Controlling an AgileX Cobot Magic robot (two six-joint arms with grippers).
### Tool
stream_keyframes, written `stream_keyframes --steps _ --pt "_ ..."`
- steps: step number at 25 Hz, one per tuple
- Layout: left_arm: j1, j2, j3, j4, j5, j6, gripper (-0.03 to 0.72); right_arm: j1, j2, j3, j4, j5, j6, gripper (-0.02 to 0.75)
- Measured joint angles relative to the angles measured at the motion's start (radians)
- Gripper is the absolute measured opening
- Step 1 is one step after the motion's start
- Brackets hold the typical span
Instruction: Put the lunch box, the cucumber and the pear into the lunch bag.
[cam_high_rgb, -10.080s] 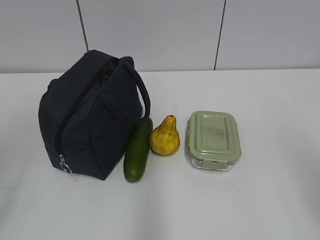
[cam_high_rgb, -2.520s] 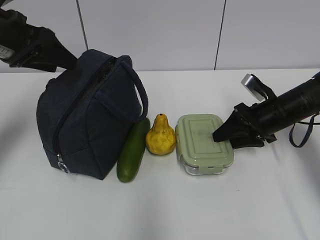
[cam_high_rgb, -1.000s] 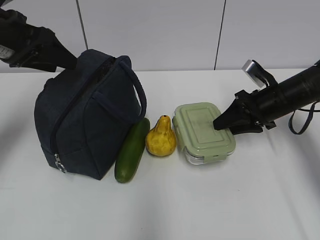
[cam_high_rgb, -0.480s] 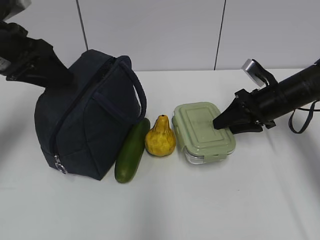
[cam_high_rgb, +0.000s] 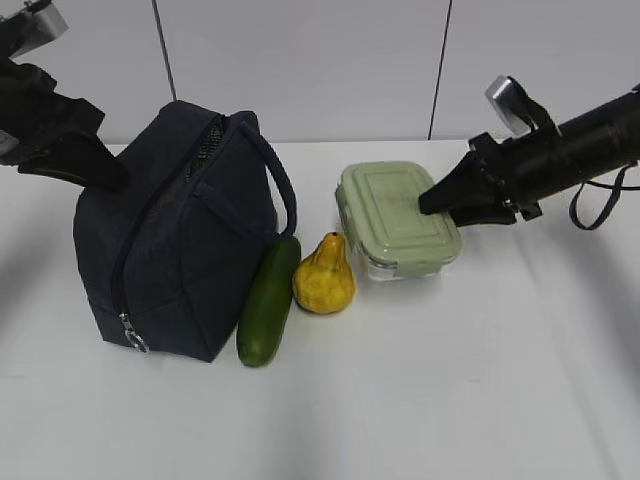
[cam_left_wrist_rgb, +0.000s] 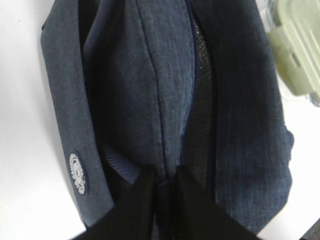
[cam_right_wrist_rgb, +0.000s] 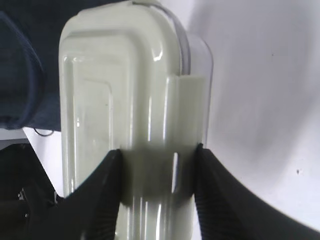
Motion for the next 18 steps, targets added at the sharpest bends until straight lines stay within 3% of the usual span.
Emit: stream_keyframes --steps 9,18 --pt "0.0 -0.014 0.0 -0.014 -0.019 -0.011 0.025 0.009 0.0 -0.174 0.085 0.01 0.095 0.314" --pt "-0.001 -0.019 0.0 0.014 -0.036 -0.04 0.025 0.075 0.0 -0.197 0.13 0.028 0.104 0.299"
